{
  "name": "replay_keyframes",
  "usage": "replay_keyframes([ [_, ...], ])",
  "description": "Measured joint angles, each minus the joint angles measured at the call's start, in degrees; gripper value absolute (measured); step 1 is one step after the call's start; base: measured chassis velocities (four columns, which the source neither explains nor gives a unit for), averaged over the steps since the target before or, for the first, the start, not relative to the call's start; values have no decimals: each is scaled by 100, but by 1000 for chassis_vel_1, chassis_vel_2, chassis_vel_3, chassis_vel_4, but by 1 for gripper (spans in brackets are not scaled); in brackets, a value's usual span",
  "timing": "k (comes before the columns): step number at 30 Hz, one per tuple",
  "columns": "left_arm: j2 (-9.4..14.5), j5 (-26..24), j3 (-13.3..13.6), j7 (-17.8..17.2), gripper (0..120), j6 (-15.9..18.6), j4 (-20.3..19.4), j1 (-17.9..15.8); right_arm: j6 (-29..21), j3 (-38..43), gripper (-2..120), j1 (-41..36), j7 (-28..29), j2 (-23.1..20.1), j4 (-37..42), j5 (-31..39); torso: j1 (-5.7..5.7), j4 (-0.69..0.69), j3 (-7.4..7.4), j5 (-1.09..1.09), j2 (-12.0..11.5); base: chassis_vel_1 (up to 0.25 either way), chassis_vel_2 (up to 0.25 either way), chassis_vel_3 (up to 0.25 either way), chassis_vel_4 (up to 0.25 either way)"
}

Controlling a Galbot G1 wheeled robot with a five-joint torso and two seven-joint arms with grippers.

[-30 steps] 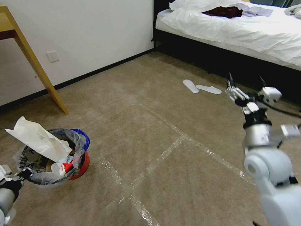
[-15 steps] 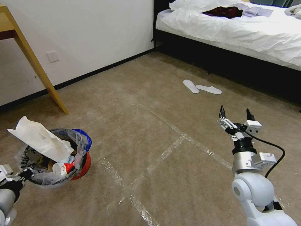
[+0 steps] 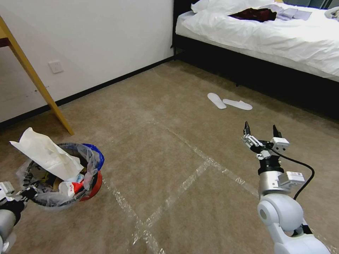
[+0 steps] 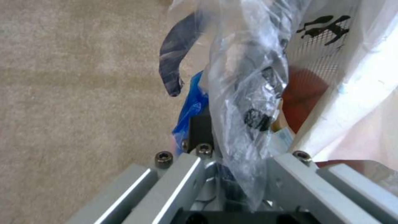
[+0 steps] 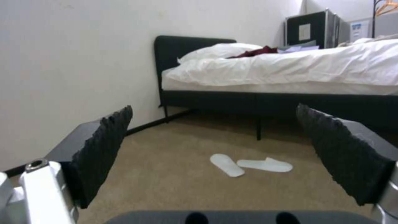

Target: Pick up the trash bin and place the garbage on the floor into it.

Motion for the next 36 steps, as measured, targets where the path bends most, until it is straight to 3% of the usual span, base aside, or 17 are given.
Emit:
replay_keyframes([
  [36, -24, -2, -11, -21, 0, 3, 108, -30, -31, -306, 100, 332, -9, 148, -450, -113, -2, 0, -1, 0, 0, -155, 151, 152, -157],
])
